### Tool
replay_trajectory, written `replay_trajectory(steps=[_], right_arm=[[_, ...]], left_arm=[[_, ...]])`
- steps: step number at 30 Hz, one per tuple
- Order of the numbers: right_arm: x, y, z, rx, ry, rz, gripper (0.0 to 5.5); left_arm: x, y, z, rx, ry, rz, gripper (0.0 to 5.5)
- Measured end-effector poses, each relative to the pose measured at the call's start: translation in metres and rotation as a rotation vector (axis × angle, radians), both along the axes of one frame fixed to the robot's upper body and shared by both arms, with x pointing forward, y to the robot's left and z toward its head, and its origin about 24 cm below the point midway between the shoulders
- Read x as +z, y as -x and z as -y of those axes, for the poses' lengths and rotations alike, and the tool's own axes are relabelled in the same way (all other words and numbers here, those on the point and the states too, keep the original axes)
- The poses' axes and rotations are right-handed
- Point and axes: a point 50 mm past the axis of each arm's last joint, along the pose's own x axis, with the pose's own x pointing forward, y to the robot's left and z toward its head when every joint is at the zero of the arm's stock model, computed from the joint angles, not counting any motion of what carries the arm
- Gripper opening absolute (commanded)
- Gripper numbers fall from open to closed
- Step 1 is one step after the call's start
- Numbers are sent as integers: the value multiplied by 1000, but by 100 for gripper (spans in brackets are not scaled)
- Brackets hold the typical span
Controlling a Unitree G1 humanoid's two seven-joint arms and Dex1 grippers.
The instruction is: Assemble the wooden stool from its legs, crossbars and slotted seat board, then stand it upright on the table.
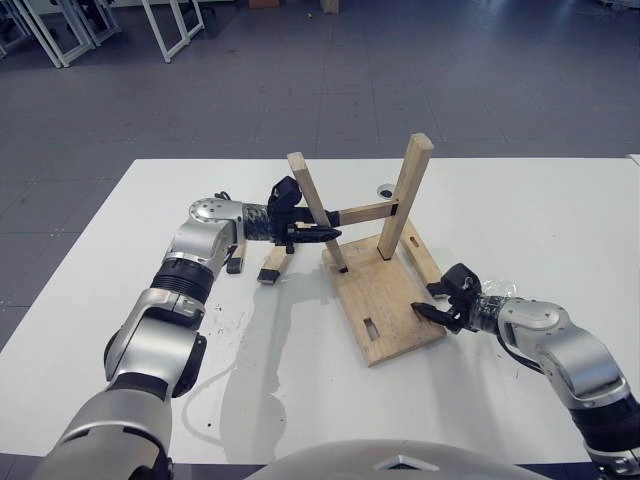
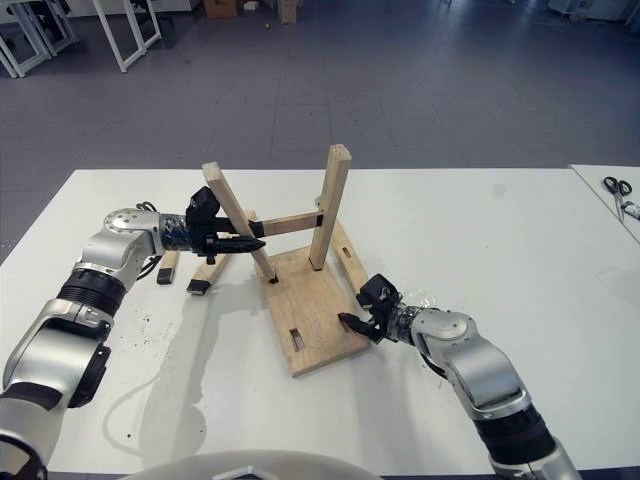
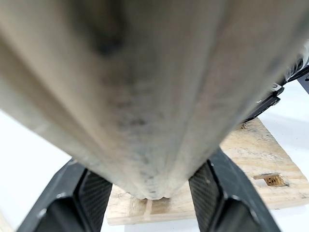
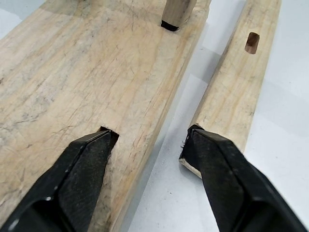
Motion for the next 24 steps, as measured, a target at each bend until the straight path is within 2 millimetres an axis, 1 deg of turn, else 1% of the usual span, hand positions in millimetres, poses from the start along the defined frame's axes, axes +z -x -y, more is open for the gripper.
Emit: replay_trajectory(steps=[2,4,6,10,12,15,16,18,21,22,23,24], right_arm=[[1,-1,-5,-13,-48,2,232],[12,-10,-8,-46,-91,59,194],[27,-19,-13,-80,-150,116,157],[62,-31,-40,-114,-355,197,84],[74,-33,-59,-99,-461,205,81],[87,-36,-80,-80,-534,224,81],[90,-39,-86,-77,-538,236,81],[97,-51,-99,-83,-520,299,81],[109,-69,-113,-111,-499,410,81],[112,-72,-117,-117,-496,436,81],[112,-75,-122,-120,-489,458,81],[105,-77,-127,-123,-465,454,81]], left_arm=[[-1,-1,-1,8,-9,4,203],[-2,-2,-1,3,-13,12,203],[-2,-2,-1,3,-16,14,203],[-3,-3,0,1,-17,22,203],[-4,-3,0,-1,-18,26,203],[-3,-3,0,-5,-21,37,203],[-3,-3,1,-6,-21,42,203],[-3,-3,1,-7,-20,48,203],[-4,-4,2,-7,-18,46,203],[-4,-4,2,-7,-18,45,203],[-5,-4,3,-7,-18,45,203],[-5,-4,3,-9,-18,46,203]])
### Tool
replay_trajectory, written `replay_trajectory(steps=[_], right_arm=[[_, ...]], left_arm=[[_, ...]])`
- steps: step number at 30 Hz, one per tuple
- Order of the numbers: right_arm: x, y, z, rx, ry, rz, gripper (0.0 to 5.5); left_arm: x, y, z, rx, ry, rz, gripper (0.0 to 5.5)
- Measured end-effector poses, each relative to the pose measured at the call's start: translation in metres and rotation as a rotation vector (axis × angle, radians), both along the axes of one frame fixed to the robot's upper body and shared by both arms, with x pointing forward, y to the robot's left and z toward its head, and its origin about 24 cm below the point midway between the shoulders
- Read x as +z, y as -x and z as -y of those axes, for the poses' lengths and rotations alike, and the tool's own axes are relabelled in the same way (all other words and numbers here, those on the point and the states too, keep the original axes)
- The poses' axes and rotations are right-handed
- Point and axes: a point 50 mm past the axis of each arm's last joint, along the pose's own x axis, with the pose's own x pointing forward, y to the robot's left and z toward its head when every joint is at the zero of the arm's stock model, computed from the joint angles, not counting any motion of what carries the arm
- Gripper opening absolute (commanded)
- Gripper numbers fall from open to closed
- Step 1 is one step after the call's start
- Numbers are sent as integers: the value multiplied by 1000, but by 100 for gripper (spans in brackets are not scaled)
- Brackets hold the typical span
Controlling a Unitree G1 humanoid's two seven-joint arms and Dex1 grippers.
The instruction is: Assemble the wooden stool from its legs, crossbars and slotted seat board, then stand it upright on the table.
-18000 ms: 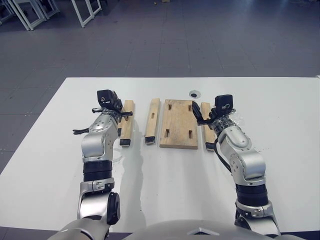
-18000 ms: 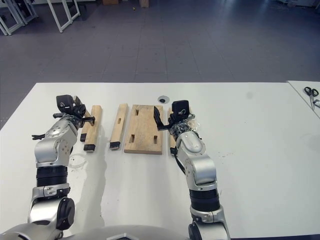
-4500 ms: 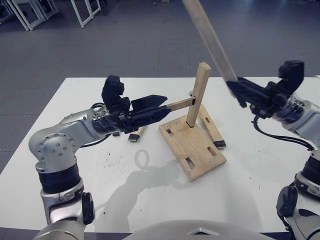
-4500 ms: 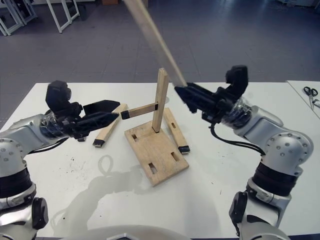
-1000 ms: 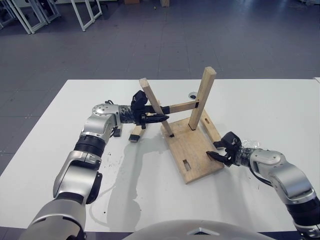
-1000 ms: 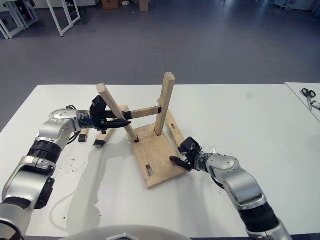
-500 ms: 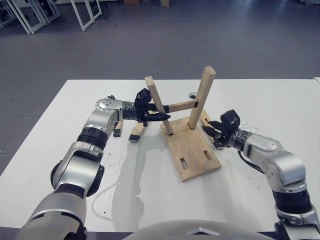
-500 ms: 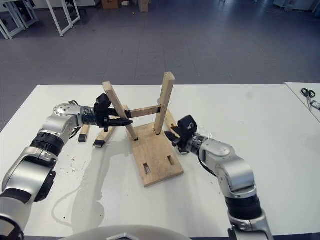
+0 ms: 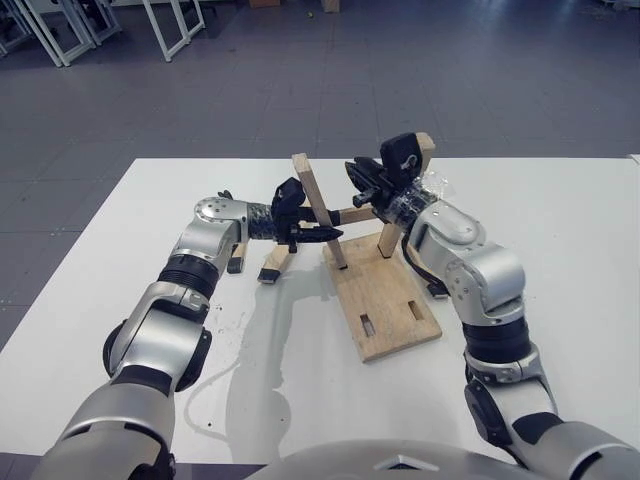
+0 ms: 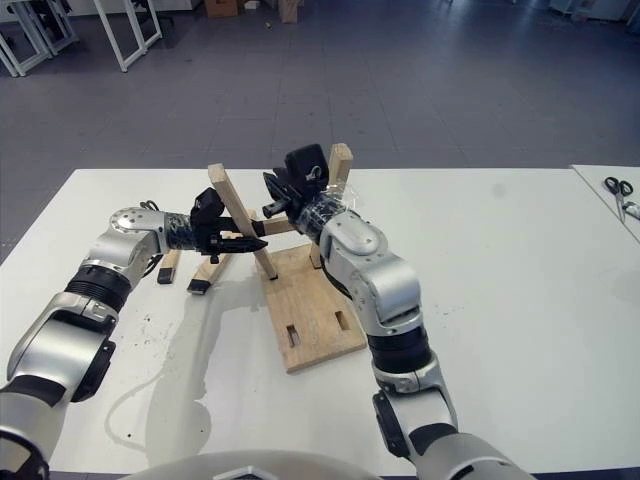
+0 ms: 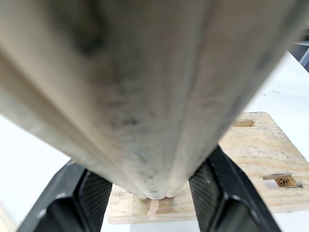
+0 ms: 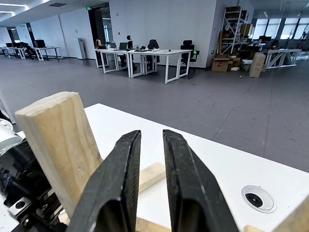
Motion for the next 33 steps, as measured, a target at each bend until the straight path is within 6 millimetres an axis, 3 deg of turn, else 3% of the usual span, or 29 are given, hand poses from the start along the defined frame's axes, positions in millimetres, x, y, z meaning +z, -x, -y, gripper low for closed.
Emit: replay_trajectory(steps=[3,9,14,16,19,24,28,31,33], right_arm=[[-38,-3,-13,-3,127,-107,81],[-39,-3,-17,-21,119,-79,81],[-31,1,-7,-56,-25,-93,81],[-24,5,8,-68,-95,-91,81],[-28,18,48,-50,-141,-150,81],[-41,27,118,-46,20,-257,81],[-44,9,173,-318,199,-287,81],[-42,-7,191,-514,274,-246,81],[-37,-20,178,-549,265,-193,81]], left_arm=[[-2,0,2,4,0,-2,203],[-1,-1,3,6,-8,-5,203],[2,-4,5,0,-14,-2,203],[2,-4,5,0,-13,0,203],[1,-4,5,-2,-12,7,203],[1,-4,5,-3,-13,14,203],[1,-4,5,-2,-14,16,203],[1,-4,5,-3,-14,19,203],[1,-4,5,-4,-14,22,203]])
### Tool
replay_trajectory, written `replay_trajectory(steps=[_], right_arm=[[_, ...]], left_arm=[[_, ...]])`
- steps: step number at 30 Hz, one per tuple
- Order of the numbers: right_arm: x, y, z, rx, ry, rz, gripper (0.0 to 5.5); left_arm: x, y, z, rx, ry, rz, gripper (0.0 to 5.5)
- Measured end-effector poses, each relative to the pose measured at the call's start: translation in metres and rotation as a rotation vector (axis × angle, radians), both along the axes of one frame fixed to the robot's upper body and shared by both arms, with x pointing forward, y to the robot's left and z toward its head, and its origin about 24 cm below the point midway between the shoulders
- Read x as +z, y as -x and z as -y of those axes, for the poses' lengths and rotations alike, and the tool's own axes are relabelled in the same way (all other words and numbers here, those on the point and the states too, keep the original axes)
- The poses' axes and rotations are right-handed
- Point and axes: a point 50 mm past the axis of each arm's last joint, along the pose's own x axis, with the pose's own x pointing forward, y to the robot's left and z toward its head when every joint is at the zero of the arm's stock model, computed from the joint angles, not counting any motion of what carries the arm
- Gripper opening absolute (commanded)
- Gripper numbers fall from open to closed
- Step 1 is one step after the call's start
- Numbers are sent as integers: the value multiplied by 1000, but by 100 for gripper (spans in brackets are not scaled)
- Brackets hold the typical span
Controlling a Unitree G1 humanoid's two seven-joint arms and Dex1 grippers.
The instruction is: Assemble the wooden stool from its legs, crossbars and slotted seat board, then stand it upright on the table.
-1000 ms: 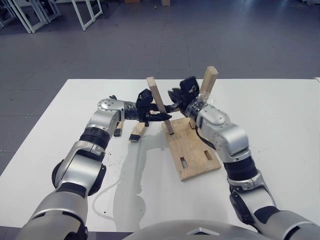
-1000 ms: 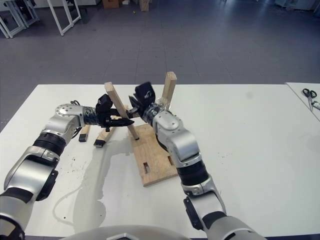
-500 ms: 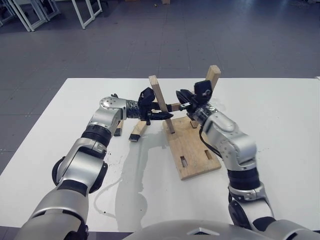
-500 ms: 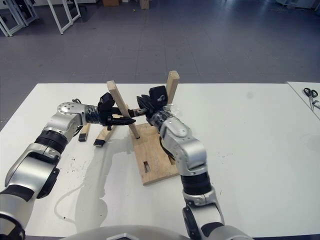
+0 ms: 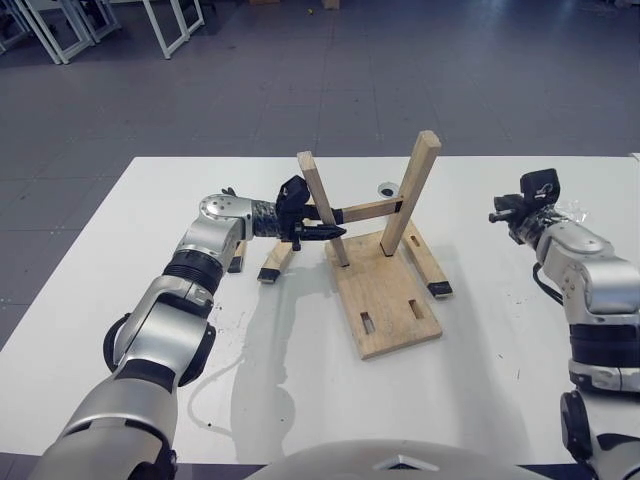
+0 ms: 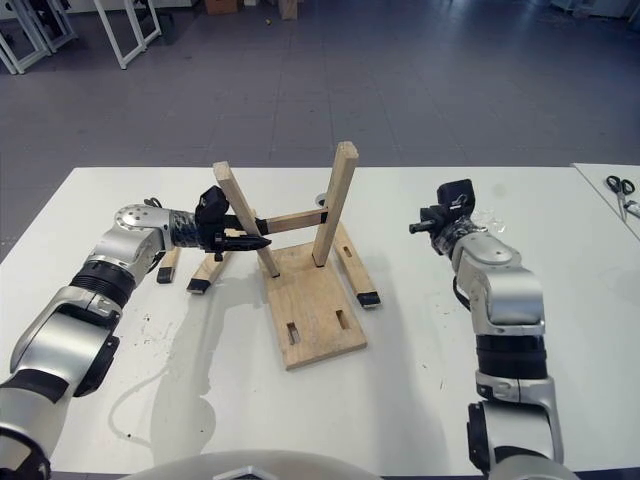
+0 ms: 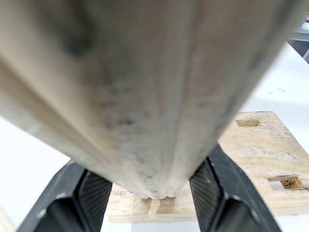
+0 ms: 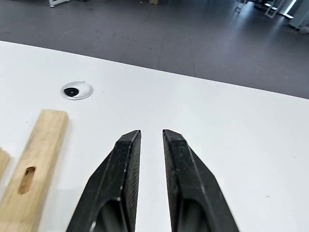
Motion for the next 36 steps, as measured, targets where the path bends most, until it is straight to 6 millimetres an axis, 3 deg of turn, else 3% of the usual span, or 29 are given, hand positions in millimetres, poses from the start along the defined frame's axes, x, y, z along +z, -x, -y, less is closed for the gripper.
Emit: replay_trajectory(steps=[1,4,8,12,15,21,25,31,36], right_arm=[[1,-3,-11,24,-15,14,81],[-1,0,-93,260,-198,32,81],[3,10,-113,276,-281,27,81],[7,12,-111,274,-317,17,81],[11,13,-98,316,-335,16,81],[24,31,-50,621,-273,-96,81],[27,50,-30,806,-224,-207,81],[17,62,-46,1002,-224,-317,81],[-19,76,-70,1117,-249,-453,81]], left_arm=[[0,0,0,0,0,1,203],[1,0,0,-1,-1,5,203],[5,-3,-19,53,-9,11,203],[5,-3,-20,49,-10,40,203],[4,-3,-18,34,-13,81,203],[5,-3,-16,11,-9,129,203],[11,-2,-14,-35,5,188,203],[24,2,-6,-146,46,315,203],[41,4,13,-286,68,446,203]])
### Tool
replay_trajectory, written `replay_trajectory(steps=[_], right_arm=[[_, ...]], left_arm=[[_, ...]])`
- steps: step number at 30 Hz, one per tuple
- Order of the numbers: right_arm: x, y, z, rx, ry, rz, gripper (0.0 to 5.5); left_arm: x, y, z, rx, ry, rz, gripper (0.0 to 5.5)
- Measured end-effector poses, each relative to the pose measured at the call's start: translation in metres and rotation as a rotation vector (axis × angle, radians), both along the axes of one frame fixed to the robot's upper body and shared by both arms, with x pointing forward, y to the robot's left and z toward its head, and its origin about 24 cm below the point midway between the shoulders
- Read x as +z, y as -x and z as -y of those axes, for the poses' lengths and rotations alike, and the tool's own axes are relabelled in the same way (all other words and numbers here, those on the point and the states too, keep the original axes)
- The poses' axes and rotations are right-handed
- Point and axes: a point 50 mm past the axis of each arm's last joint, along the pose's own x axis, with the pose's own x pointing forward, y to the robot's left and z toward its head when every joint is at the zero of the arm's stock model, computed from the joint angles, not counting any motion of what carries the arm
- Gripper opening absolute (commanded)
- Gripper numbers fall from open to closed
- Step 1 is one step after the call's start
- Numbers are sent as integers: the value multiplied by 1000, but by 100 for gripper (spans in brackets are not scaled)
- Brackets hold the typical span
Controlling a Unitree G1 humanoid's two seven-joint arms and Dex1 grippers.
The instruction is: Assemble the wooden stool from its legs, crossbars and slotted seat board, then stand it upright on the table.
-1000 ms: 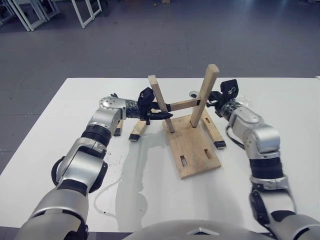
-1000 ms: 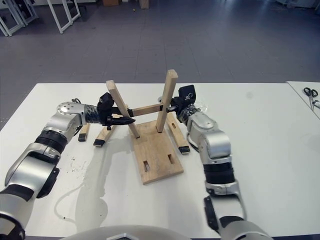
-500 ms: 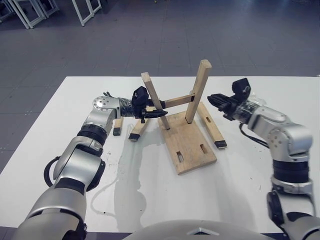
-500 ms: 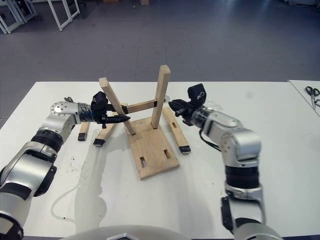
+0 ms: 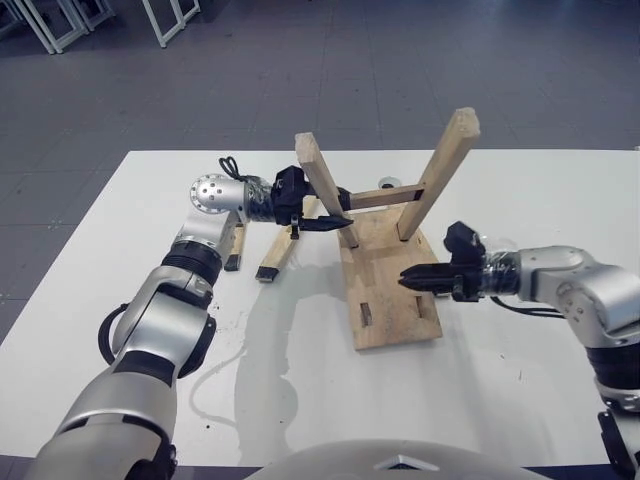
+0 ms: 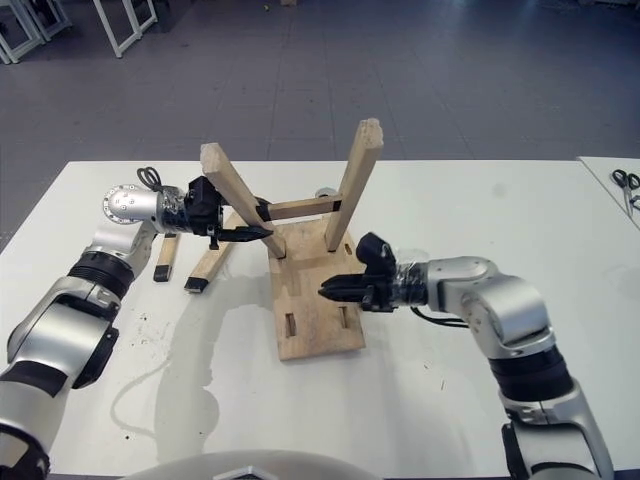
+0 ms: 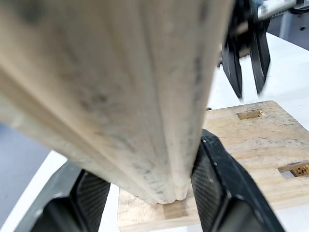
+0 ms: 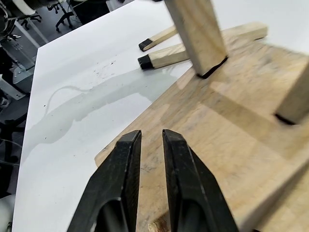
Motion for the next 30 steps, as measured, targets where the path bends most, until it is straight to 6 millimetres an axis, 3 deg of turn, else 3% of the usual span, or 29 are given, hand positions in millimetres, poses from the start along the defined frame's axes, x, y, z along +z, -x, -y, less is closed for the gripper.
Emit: replay_trajectory(steps=[4,18,20,21,23,25,28,30], right_arm=[[-33,9,-10,29,37,-58,81],[-42,5,-21,7,41,22,81],[-43,5,-21,1,50,28,79],[-43,4,-21,-1,52,30,79],[-42,4,-21,-11,60,39,79],[-41,4,-22,-22,78,61,79],[-40,5,-27,-29,79,79,79],[-42,8,-25,-48,82,70,79]], left_arm=[[3,0,5,-28,2,17,203],[-13,-8,-6,82,-27,-105,203],[-16,-8,-8,102,-41,-113,276],[-23,-7,-9,100,-138,-90,299],[-43,1,-12,69,-313,-66,329],[-77,18,-14,-25,-545,-54,351],[-81,17,-10,-33,-599,22,400],[-71,9,-8,-19,-649,91,433]])
